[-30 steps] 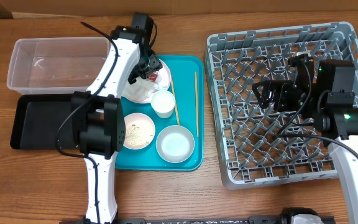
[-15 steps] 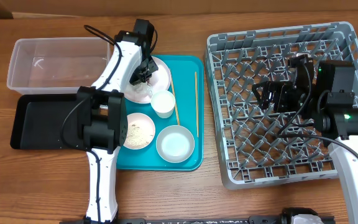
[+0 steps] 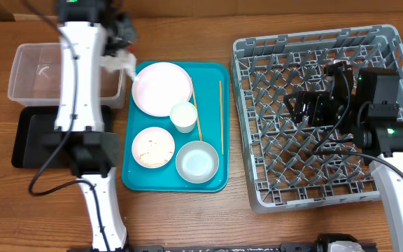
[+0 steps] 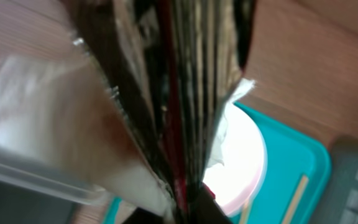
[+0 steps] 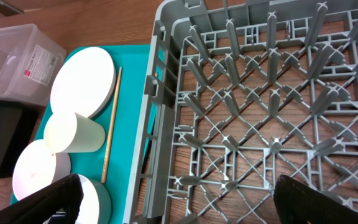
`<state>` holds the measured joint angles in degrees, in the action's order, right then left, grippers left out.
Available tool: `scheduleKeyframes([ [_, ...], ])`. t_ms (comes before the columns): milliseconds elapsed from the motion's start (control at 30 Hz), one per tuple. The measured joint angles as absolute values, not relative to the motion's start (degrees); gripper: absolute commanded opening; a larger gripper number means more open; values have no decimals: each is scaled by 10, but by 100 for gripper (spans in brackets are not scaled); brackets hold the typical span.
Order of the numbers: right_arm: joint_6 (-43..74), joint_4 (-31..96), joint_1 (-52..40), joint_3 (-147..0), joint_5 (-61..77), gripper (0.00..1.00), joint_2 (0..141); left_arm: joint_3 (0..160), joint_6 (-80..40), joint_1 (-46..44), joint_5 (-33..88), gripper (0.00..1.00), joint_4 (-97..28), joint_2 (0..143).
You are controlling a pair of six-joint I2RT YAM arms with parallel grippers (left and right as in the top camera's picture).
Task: Sort waste into correct bins and load items into the dishwasher
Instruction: 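Carry the tissue and wrapper with the left gripper into the clear bin, then grasp the white paper cup with the left gripper and lift it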
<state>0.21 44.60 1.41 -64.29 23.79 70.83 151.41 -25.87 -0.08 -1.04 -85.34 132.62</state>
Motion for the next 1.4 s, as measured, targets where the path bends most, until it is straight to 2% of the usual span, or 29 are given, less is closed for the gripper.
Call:
scheduleKeyframes([
  [67,3,446,14,-643,238,100,708,1510,-250,32,-11,36,-831,1326],
  [133,7,446,14,-643,238,100,708,1496,-242,65,-11,54,-798,1333],
  [167,9,446,14,-643,238,100,708,1487,-239,81,-11,84,-784,1340],
  [200,10,446,14,-643,238,100,708,1478,-237,100,-11,100,-766,1354],
  [333,13,445,14,-643,237,100,708,1467,-236,114,-10,100,-776,1396],
  [400,13,442,14,-643,237,100,708,1463,-232,112,-4,94,-785,1401],
  [533,13,436,14,-643,237,100,708,1471,-182,108,42,92,-837,1391],
  [800,13,446,14,-643,238,100,708,1490,-115,72,84,90,-961,1250],
  [933,13,446,14,-643,238,100,708,1482,-83,43,119,91,-966,1190],
  [1100,13,446,14,-643,238,100,708,1417,-39,-10,140,89,-966,1186],
  [1300,13,446,14,-643,238,100,708,1259,24,-93,134,76,-908,1206],
  [1367,13,446,14,-643,238,100,708,1201,28,-117,112,70,-868,1207],
  [1400,13,446,14,-643,238,100,708,1176,27,-124,103,64,-843,1208],
])
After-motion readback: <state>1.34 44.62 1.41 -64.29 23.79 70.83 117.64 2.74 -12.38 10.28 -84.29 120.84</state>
